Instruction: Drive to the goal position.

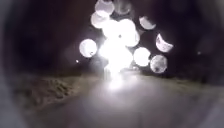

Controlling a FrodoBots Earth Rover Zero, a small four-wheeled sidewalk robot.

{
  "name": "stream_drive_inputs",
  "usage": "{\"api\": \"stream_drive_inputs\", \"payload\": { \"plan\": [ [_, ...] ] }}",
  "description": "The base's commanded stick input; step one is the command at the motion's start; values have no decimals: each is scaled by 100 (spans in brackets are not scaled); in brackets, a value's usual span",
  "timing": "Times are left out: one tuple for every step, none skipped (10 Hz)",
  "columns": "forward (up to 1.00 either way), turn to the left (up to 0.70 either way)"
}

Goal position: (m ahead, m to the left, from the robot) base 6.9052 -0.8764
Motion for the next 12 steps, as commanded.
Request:
{"api": "stream_drive_inputs", "payload": {
  "plan": [
    [70, -13],
    [70, -14],
    [70, -14],
    [70, -14],
    [70, -14],
    [70, -11],
    [70, -3],
    [70, 0],
    [70, 0],
    [70, 0],
    [70, 0],
    [70, 0]
  ]
}}
